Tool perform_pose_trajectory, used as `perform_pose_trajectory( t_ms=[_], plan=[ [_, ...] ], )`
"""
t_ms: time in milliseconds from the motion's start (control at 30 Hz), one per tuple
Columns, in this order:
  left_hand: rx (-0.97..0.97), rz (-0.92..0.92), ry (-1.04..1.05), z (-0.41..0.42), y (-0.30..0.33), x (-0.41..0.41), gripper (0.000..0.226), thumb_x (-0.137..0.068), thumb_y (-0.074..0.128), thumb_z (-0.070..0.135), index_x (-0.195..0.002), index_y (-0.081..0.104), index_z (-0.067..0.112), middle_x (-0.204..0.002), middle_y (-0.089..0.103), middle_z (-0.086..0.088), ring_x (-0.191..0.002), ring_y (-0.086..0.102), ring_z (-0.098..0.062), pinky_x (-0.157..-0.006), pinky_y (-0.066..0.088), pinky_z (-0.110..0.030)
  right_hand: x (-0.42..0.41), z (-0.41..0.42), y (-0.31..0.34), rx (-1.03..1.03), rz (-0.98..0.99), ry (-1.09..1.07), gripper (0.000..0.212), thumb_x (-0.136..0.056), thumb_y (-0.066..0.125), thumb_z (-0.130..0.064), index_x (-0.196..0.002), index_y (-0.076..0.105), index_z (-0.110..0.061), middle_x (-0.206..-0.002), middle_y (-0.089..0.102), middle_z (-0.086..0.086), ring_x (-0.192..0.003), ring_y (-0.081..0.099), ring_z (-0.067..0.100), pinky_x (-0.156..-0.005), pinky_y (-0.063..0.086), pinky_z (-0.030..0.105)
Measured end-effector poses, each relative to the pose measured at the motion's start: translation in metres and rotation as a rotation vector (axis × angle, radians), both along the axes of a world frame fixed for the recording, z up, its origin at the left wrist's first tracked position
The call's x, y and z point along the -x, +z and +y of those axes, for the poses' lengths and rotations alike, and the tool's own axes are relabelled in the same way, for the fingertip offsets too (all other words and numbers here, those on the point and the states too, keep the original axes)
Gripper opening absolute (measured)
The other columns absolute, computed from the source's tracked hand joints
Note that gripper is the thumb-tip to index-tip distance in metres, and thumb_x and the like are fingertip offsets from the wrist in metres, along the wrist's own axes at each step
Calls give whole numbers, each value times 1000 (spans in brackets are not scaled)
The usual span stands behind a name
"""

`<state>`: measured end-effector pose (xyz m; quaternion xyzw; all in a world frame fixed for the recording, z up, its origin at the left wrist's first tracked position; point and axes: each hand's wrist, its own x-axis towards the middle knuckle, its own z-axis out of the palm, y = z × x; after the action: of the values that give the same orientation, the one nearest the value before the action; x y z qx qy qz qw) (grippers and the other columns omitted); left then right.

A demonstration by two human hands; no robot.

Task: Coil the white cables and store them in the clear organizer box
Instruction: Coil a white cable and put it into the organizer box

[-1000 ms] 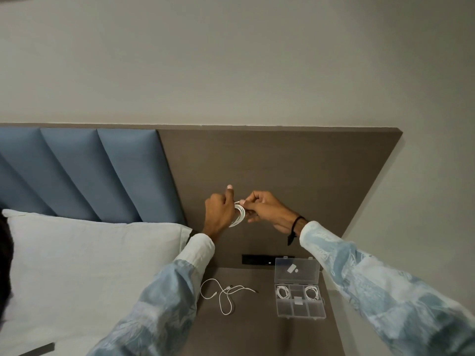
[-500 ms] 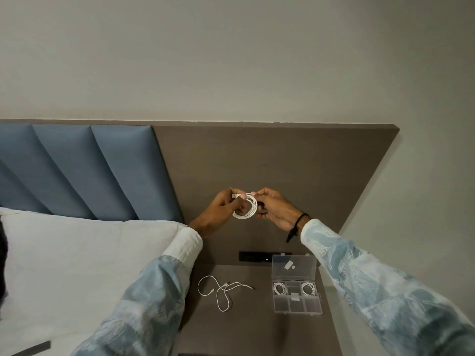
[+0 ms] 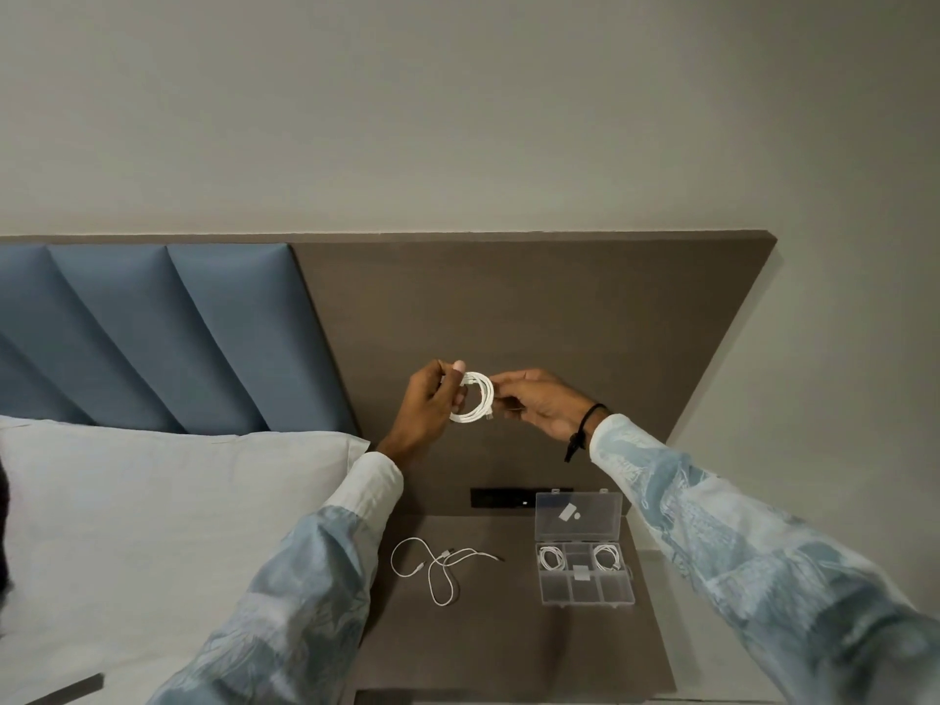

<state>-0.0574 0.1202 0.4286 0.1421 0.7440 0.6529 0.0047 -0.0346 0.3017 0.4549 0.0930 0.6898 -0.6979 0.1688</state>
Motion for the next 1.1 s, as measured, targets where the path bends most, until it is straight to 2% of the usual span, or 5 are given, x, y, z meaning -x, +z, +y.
perform_pose_trajectory(
  t_ms=[267, 533, 733, 967, 1100],
  plan=[
    [316, 171, 145, 1, -6, 0, 27, -103, 48, 38, -91, 51, 15, -80, 66, 6, -66, 62, -2, -58, 46, -9, -6, -11, 3, 213, -168, 15, 25, -99, 49, -22, -117, 63, -11, -111, 64, 10, -97, 58, 21, -83, 49, 36],
    [286, 181, 178, 1, -18, -1, 26, -103, 51, 35, -92, 52, 12, -80, 67, 3, -66, 61, -2, -58, 45, -13, -7, -9, 2, 116, -140, 143, 7, -86, 63, -17, -90, 68, -19, -90, 70, -3, -98, 60, 14, -93, 48, 41],
    [237, 124, 212, 0, -19, 4, 30, -102, 54, 32, -94, 56, 3, -81, 67, 0, -63, 63, 2, -54, 46, -9, -8, -22, -2, -114, 101, 77, 58, -71, 88, -8, -122, 63, -19, -114, 76, 12, -104, 70, 21, -85, 55, 38],
    [230, 45, 270, -5, -27, 8, 34, -101, 53, 38, -96, 57, 5, -86, 70, -15, -79, 67, -33, -72, 55, -45, -6, -33, -12, -366, 463, -226, 21, -71, 91, -17, -90, 82, -13, -92, 81, 4, -87, 76, 15, -87, 62, 34],
    [143, -25, 326, -12, -35, 9, 33, -101, 54, 39, -90, 58, 8, -77, 68, -7, -67, 63, -20, -68, 52, -39, -4, -29, -11, -294, 416, -284, 16, -76, 87, -17, -89, 81, -10, -91, 81, 4, -88, 76, 17, -76, 61, 25]
  ],
)
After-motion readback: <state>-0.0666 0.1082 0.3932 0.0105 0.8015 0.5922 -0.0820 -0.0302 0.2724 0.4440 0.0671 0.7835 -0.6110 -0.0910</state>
